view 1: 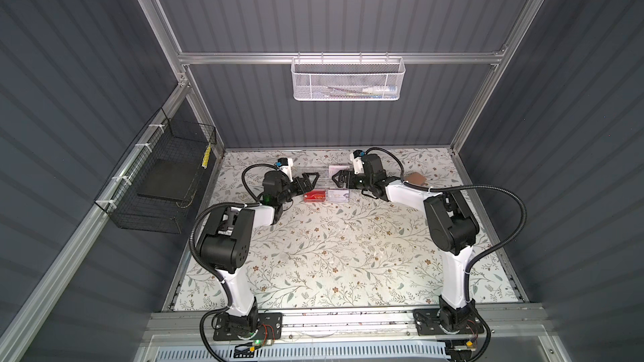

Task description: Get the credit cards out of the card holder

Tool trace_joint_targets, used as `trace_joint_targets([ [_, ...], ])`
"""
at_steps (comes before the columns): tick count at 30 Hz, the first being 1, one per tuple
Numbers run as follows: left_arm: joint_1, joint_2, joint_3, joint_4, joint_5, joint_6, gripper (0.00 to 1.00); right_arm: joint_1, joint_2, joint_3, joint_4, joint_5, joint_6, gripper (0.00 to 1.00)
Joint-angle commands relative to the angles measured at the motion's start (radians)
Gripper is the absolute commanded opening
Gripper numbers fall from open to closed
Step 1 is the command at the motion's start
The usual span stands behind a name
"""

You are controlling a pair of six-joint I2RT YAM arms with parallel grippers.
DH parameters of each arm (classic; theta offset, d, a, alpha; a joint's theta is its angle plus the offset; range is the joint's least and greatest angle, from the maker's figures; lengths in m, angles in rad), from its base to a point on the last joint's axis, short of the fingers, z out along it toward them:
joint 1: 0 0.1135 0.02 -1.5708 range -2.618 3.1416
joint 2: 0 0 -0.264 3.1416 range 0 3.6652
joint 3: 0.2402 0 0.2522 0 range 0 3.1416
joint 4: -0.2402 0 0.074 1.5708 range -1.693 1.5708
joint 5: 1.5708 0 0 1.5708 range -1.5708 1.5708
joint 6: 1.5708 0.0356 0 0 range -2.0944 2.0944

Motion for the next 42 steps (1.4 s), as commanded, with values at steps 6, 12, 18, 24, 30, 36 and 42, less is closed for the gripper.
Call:
trace_joint_targets([
  [6, -0.008, -0.167, -0.019, -0.357, -0.212, 0.112, 1.00, 0.005, -0.125, -0.074, -0.075, 0.124, -0.042, 0.99],
  [12, -0.119, -0.273, -0.003, -0.475, -0.301, 0.238, 1.00, -0.027, -0.324, -0.219, -0.188, 0.496, 0.003, 0.99],
  [18, -0.332, -0.176, 0.147, -0.499, -0.354, 0.353, 1.00, -0.165, -0.409, -0.255, -0.350, 0.506, 0.116, 0.99],
  [24, -0.454, -0.004, 0.354, -0.520, -0.370, 0.378, 1.00, -0.414, -0.422, -0.405, -0.205, 0.207, 0.277, 0.99],
  [30, -0.519, 0.144, 0.525, -0.544, -0.365, 0.388, 1.00, -0.469, -0.344, -0.362, -0.207, 0.156, 0.297, 0.99],
  [36, -0.548, 0.253, 0.644, -0.547, -0.334, 0.382, 1.00, -0.515, -0.267, -0.361, -0.118, 0.091, 0.360, 0.99],
  [42, -0.563, 0.319, 0.701, -0.554, -0.318, 0.378, 1.00, -0.548, -0.197, -0.354, -0.028, 0.040, 0.423, 0.99],
])
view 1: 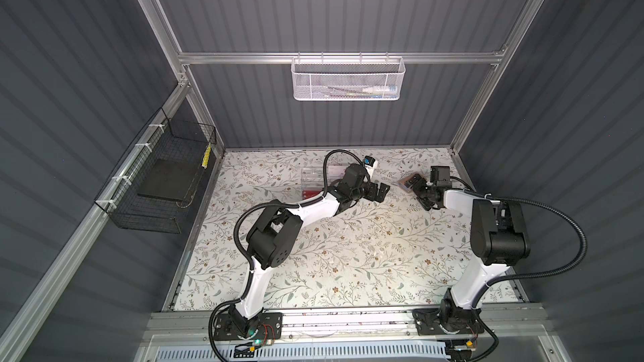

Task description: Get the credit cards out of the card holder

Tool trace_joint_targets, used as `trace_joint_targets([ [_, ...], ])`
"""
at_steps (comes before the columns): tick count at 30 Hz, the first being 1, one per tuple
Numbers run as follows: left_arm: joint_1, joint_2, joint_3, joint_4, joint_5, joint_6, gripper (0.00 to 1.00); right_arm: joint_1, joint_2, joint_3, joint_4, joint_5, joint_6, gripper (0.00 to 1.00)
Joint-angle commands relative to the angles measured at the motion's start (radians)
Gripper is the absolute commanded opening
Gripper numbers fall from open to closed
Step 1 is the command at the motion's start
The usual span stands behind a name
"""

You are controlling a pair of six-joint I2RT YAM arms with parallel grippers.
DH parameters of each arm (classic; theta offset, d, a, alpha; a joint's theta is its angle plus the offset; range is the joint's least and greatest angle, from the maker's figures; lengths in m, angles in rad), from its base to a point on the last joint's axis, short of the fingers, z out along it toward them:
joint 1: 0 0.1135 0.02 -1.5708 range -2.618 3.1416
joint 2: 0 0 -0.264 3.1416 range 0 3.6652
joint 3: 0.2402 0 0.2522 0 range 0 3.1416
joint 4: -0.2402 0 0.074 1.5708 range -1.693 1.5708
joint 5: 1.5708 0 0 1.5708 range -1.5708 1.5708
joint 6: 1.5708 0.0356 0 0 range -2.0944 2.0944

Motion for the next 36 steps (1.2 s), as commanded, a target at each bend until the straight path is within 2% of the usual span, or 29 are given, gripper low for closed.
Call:
trace_joint_targets([
  [1, -0.008, 0.026, 0.039, -0.014, 0.019, 0.015, 1.00, -0.015, 0.037, 0.017, 0.093, -0.070, 0.069, 0.99],
  [6, -0.010, 0.038, 0.046, -0.016, 0.015, 0.022, 1.00, -0.022, 0.107, 0.028, 0.173, -0.125, 0.138, 0.96],
  [13, -0.010, 0.048, 0.050, -0.017, 0.008, 0.026, 1.00, -0.023, 0.146, 0.001, 0.267, -0.130, 0.215, 0.89],
  [14, -0.010, 0.049, 0.050, -0.019, 0.008, 0.025, 1.00, -0.023, 0.151, -0.002, 0.278, -0.165, 0.224, 0.87],
  [23, -0.010, 0.043, 0.036, -0.009, 0.002, 0.021, 1.00, -0.023, 0.178, -0.026, 0.326, -0.162, 0.261, 0.68],
  [26, -0.010, 0.045, 0.038, -0.014, 0.004, 0.022, 1.00, -0.022, 0.190, -0.030, 0.343, -0.162, 0.271, 0.59],
  [36, -0.009, 0.043, 0.038, -0.021, 0.002, 0.041, 1.00, -0.023, 0.236, 0.010, 0.349, -0.163, 0.298, 0.41],
])
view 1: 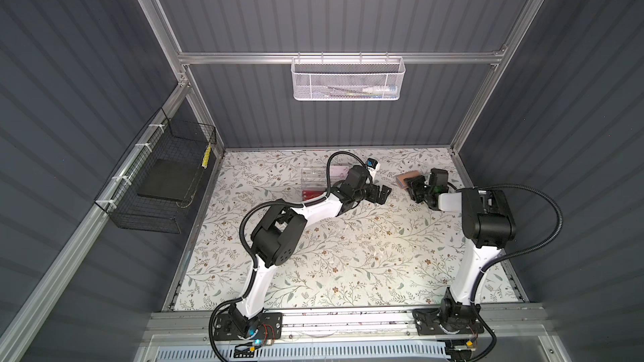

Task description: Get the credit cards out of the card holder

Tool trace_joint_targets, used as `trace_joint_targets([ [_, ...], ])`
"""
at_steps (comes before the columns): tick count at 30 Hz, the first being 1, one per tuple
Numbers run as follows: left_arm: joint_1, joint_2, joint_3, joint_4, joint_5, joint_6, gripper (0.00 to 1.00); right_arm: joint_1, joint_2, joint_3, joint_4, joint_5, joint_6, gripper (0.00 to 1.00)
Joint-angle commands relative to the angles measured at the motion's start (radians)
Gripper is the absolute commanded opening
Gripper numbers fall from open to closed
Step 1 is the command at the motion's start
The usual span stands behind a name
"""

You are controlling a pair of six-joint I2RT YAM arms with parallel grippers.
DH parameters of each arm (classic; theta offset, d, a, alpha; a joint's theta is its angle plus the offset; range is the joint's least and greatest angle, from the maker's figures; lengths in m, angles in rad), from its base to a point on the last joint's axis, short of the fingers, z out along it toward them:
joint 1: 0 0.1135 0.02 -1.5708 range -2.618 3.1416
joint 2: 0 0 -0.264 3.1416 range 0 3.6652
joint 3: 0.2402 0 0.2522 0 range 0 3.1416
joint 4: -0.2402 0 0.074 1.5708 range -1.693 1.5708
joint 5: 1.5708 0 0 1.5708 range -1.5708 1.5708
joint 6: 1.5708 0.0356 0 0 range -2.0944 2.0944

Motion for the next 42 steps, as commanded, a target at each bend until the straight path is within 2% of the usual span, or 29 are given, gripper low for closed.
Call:
trace_joint_targets([
  [1, -0.005, 0.013, 0.020, -0.016, 0.000, 0.026, 1.00, -0.002, 0.043, 0.018, -0.063, 0.007, 0.006, 0.39],
  [6, -0.005, 0.021, 0.019, -0.009, 0.006, 0.023, 1.00, -0.002, 0.050, 0.033, -0.073, 0.015, 0.007, 0.29],
  [10, -0.005, 0.025, 0.016, -0.007, 0.009, 0.024, 1.00, -0.002, 0.047, 0.042, -0.088, 0.018, -0.007, 0.17],
  [13, -0.004, 0.023, 0.010, 0.000, 0.005, 0.024, 1.00, -0.002, 0.036, 0.042, -0.104, 0.018, -0.025, 0.13],
  [18, -0.005, -0.010, -0.053, 0.071, -0.059, 0.018, 1.00, -0.001, -0.015, 0.027, -0.144, 0.018, -0.085, 0.01],
  [22, -0.004, -0.043, -0.078, 0.097, -0.093, 0.044, 1.00, -0.001, -0.104, -0.017, -0.179, 0.016, -0.154, 0.00],
  [30, -0.003, -0.132, -0.095, 0.037, -0.130, -0.049, 1.00, 0.039, -0.339, -0.143, -0.259, -0.028, -0.289, 0.00],
  [37, 0.020, -0.196, -0.117, -0.005, 0.042, -0.186, 1.00, 0.100, -0.569, -0.235, -0.247, -0.166, -0.398, 0.00],
  [42, 0.124, -0.242, -0.212, 0.143, 0.307, -0.423, 1.00, 0.140, -0.674, -0.242, -0.224, -0.271, -0.460, 0.00],
])
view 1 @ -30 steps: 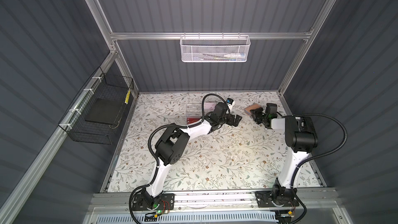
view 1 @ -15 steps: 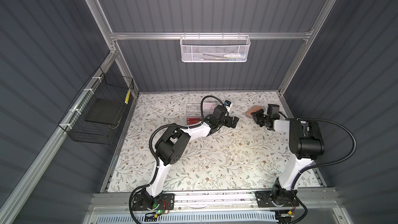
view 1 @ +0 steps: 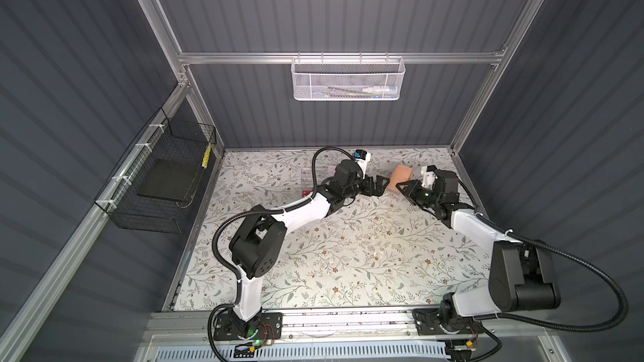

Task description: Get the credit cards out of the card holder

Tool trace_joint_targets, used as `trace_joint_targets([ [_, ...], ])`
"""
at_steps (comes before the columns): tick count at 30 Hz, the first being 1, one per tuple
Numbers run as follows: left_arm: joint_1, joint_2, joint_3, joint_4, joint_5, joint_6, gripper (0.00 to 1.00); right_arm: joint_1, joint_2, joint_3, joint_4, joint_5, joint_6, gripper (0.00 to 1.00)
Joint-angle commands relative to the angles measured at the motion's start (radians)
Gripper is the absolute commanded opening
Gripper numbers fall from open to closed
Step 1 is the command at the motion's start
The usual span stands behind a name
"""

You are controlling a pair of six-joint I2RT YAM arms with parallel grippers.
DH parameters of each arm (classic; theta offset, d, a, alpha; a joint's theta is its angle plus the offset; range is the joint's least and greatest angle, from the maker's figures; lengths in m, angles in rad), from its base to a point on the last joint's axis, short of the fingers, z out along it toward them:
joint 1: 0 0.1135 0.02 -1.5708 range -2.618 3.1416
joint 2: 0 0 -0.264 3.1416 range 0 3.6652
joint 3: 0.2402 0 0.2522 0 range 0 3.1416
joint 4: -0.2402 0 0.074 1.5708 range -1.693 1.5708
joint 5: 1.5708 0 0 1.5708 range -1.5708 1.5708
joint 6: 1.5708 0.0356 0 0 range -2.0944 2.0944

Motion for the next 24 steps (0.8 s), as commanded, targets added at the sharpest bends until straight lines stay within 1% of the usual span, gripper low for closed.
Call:
trace_joint_targets([
  [1, 0.082, -0.034, -0.064, 0.097, 0.222, -0.211, 1.00, 0.018, -0.054, -0.001, 0.065, -0.132, -0.078, 0.00],
  [4, 0.114, -0.070, -0.096, 0.141, 0.268, -0.275, 1.00, 0.037, -0.068, -0.001, 0.102, -0.194, -0.091, 0.00],
  [9, 0.132, -0.103, -0.093, 0.129, 0.319, -0.282, 1.00, 0.072, -0.092, -0.014, 0.175, -0.280, -0.094, 0.00],
  [12, 0.137, -0.110, -0.093, 0.158, 0.364, -0.290, 1.00, 0.095, -0.100, -0.009, 0.188, -0.314, -0.105, 0.00],
  [15, 0.137, -0.110, -0.095, 0.199, 0.408, -0.312, 1.00, 0.112, -0.090, 0.012, 0.163, -0.324, -0.123, 0.00],
  [19, 0.138, -0.123, -0.108, 0.203, 0.421, -0.293, 1.00, 0.119, -0.060, 0.032, 0.173, -0.351, -0.121, 0.00],
  [24, 0.138, -0.110, -0.109, 0.224, 0.447, -0.300, 0.98, 0.135, -0.029, 0.049, 0.205, -0.383, -0.110, 0.00],
])
